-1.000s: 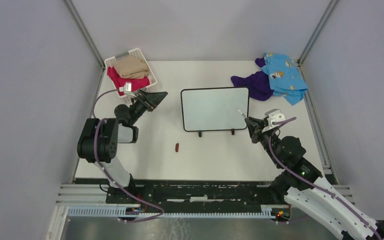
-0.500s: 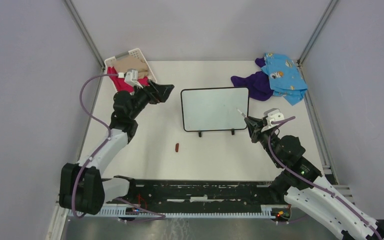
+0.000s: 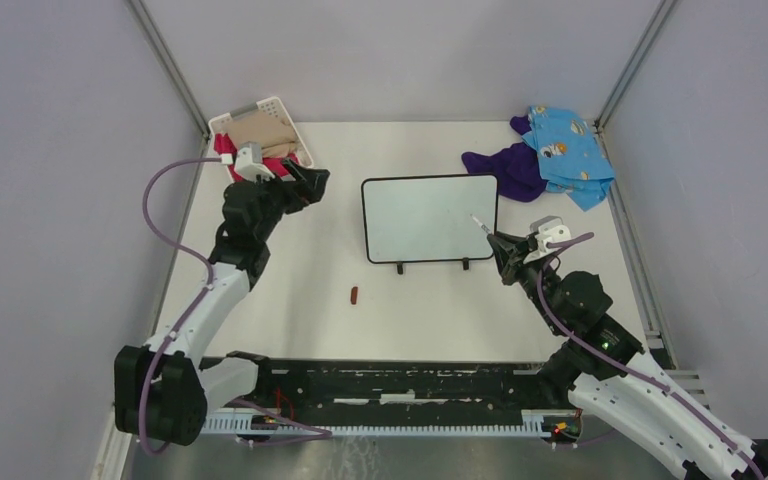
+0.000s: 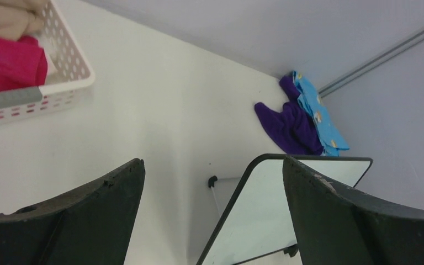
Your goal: Write a sentence on the whiteboard
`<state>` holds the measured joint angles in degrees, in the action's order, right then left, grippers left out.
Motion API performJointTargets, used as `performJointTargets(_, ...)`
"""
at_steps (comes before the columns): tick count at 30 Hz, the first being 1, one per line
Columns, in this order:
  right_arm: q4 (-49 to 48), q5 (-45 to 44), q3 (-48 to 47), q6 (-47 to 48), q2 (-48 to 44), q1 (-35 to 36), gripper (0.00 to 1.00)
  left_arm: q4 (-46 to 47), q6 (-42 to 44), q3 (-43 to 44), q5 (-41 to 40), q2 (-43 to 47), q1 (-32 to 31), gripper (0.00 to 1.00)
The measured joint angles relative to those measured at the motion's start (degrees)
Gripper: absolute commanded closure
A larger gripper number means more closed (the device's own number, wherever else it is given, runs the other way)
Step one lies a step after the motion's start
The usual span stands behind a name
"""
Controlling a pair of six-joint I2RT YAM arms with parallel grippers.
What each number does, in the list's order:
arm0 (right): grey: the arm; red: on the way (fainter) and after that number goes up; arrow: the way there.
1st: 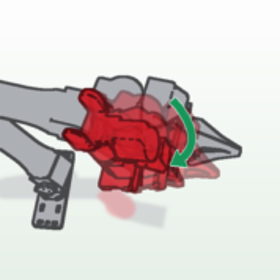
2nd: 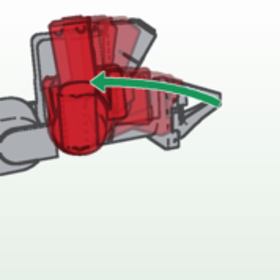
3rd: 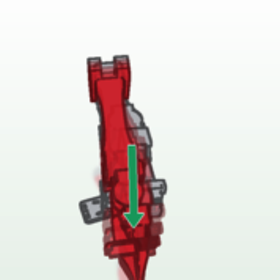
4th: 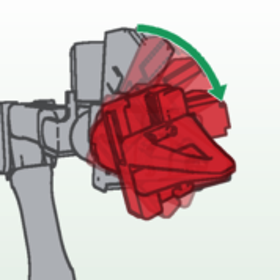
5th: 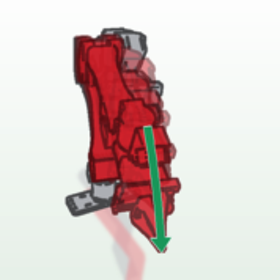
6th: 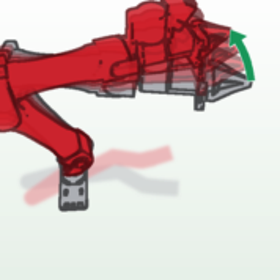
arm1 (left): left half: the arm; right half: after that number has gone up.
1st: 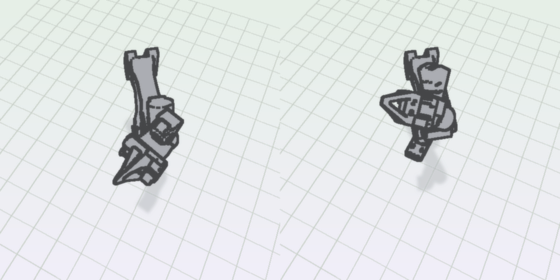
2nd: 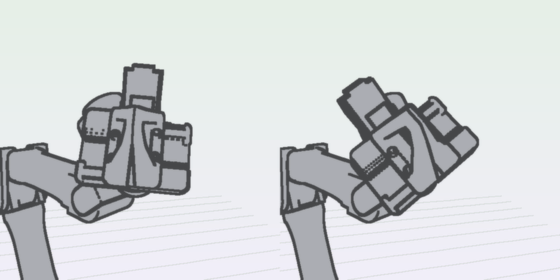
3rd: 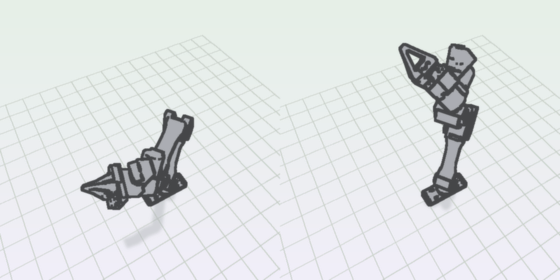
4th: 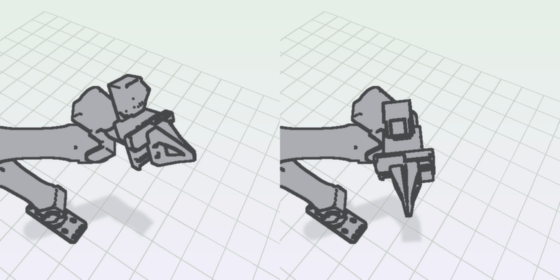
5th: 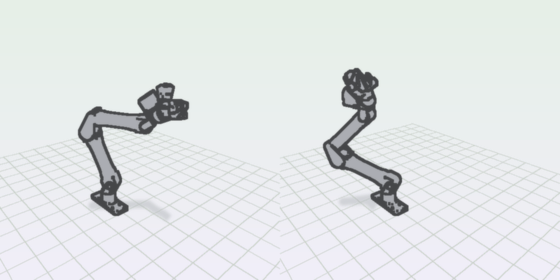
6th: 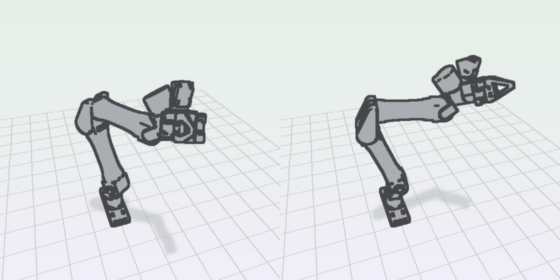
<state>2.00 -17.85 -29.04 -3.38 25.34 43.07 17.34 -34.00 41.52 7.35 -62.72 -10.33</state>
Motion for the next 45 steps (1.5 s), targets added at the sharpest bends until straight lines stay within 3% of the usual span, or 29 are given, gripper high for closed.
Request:
performJointTargets(6, -0.2, 0.1, 0.0, -0.5, 0.0, 0.0, 1.00, -1.0, 0.2, -0.6, 2.4, -4.5, -2.3, 0.00)
performJointTargets(13, -0.2, 0.3, 0.0, -1.3, 0.5, 0.0, 1.00, 7.1, 1.8, -2.3, 17.5, -12.4, -2.4, 0.04)
performJointTargets(27, -1.2, 1.8, 0.0, -1.5, 2.3, 0.0, 1.00, 27.1, -0.5, -2.8, 36.9, -30.7, -0.9, 0.27)
performJointTargets(31, -1.4, 3.5, -0.2, -1.7, 2.9, 0.0, 1.00, 36.1, -4.9, -2.8, 41.0, -36.2, 0.4, 0.31)
performJointTargets(39, -4.5, 10.2, -0.8, -2.2, 4.6, 0.0, 1.00, 62.5, -21.0, -2.9, 46.9, -47.6, 1.8, 0.39)
performJointTargets(45, -7.5, 13.2, -0.9, -3.5, 7.8, 0.0, 1.00, 67.0, -24.1, -2.9, 48.8, -49.2, 0.9, 0.39)
